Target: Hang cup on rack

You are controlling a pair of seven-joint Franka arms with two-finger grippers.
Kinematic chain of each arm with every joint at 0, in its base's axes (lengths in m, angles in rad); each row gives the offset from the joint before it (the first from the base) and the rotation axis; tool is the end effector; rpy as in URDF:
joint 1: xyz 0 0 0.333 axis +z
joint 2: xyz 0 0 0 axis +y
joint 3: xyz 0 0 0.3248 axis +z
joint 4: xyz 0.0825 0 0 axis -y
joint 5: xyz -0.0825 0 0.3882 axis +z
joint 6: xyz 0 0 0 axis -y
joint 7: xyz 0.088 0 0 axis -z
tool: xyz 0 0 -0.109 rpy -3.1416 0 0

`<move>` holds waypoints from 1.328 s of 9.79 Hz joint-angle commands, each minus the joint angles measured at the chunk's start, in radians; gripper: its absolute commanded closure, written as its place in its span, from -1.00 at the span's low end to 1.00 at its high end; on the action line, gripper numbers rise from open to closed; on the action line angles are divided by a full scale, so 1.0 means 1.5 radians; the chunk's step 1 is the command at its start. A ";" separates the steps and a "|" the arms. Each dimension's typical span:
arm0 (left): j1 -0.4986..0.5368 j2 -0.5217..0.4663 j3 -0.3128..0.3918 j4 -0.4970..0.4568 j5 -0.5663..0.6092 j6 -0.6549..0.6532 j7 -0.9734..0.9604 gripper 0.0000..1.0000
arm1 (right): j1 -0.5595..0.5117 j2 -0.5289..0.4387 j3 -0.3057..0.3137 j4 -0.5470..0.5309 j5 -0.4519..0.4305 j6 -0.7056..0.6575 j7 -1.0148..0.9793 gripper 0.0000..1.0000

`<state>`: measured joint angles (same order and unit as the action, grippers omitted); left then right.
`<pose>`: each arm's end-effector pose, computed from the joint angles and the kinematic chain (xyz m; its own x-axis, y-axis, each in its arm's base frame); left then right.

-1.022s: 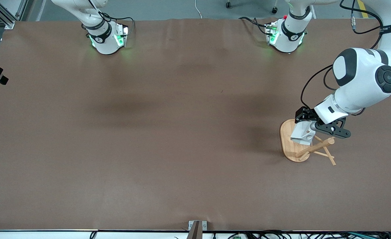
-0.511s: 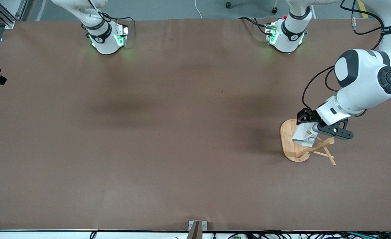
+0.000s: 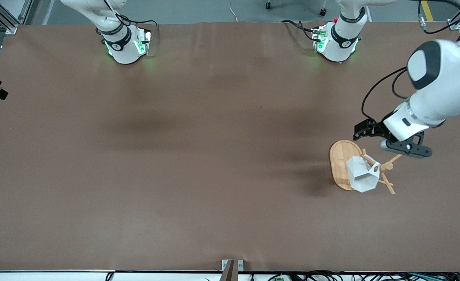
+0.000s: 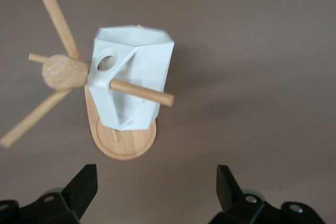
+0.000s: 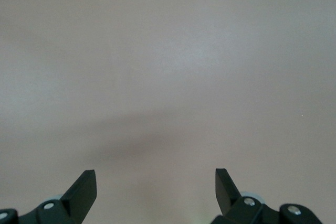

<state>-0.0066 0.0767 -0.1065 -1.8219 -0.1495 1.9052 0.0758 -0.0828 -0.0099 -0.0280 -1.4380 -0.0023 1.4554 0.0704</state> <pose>0.5853 -0.0761 0.4963 0.9903 -0.1384 0.0144 -0.1390 -0.9791 0.1484 0.5394 -0.0604 0.6889 0.9832 -0.1804 0.0274 -0.1805 -0.9836 0.0001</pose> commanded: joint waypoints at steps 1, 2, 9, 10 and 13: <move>-0.005 0.004 -0.004 0.093 0.037 -0.119 -0.083 -1.00 | -0.007 -0.004 0.005 -0.006 -0.010 -0.002 -0.006 -1.00; -0.006 -0.017 -0.013 0.116 0.040 -0.141 -0.109 -1.00 | -0.007 -0.004 0.005 -0.006 -0.010 -0.002 -0.006 -1.00; 0.000 -0.123 -0.014 0.114 0.105 -0.246 -0.132 -1.00 | -0.007 -0.005 0.005 -0.006 -0.010 -0.003 -0.007 -1.00; 0.000 -0.137 -0.016 0.104 0.105 -0.245 -0.133 -1.00 | -0.007 -0.005 0.005 -0.006 -0.010 -0.003 -0.007 -1.00; 0.008 -0.152 -0.026 0.093 0.105 -0.246 -0.127 -1.00 | -0.007 -0.005 0.005 -0.006 -0.010 -0.003 -0.006 -1.00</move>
<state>-0.0078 -0.1379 -0.1370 -1.6287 -0.0118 1.5370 -0.1233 -0.0832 -0.0095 -0.0279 -1.4390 -0.0023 1.4541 0.0702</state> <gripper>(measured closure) 0.000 0.000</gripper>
